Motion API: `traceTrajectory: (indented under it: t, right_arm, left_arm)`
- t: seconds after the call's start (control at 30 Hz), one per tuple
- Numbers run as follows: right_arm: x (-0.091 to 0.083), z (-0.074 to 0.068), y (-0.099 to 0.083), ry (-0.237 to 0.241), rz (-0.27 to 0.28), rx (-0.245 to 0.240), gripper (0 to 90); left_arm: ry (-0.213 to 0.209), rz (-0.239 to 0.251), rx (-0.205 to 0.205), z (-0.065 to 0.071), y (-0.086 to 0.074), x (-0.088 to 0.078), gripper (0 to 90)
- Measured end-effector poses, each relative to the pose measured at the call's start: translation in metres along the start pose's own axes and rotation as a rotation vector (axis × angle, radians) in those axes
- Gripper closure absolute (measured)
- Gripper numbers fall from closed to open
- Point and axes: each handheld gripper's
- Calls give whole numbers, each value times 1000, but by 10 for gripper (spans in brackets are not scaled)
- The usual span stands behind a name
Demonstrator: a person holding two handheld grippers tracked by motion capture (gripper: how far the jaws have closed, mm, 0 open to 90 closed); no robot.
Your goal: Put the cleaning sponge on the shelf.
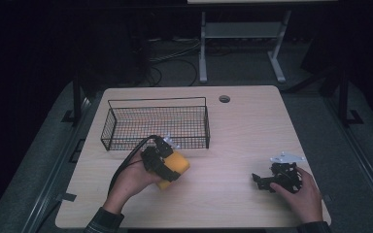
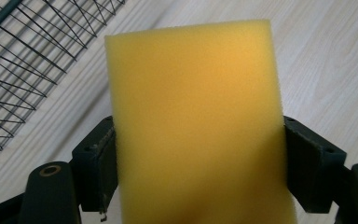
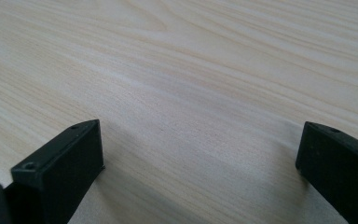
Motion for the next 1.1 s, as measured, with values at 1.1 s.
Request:
traceTrajectory:
  t: [1.1]
  right_arm:
    - [0,0,0,1,1,-2,0]
  left_arm:
    - [62,45,-46,-47,19,-30,226]
Point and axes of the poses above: each handheld gripper's, and its own axes: x roughly forward along the jaws, y roughly out of its top, z roughly to its right, and after that the axes turned 5 degrees about x, right-handed
